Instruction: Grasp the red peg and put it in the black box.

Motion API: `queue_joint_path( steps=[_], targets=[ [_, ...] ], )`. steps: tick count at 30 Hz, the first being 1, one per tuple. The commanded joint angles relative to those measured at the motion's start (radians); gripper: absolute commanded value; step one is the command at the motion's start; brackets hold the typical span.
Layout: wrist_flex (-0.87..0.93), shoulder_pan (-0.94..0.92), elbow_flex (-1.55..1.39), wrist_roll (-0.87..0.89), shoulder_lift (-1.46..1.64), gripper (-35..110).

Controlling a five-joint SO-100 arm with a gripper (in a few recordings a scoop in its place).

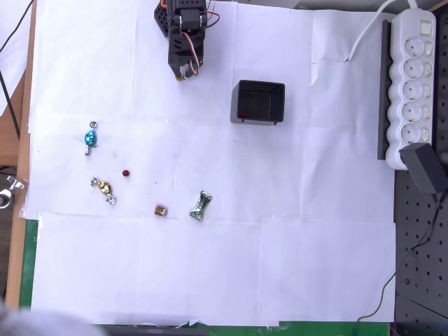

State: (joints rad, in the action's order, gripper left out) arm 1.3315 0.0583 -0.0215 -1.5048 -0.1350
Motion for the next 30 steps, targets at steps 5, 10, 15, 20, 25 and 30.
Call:
queue_joint_path(
  steps=[5,10,15,20,25,30],
  targets=[
    [0.064,0.02,0.081,0.043,-0.089,0],
    [-0.012,-0.038,0.081,-0.098,-0.006,0],
    [-0.462,-0.186,0.02,-0.239,0.198,0],
    [-1.325,-0.288,0.077,-0.135,0.526,0],
    [-1.813,-0.307,0.071,-0.132,0.851,0],
    [-2.046,-0.316,0.026,-0.094,1.069,1]
  ],
)
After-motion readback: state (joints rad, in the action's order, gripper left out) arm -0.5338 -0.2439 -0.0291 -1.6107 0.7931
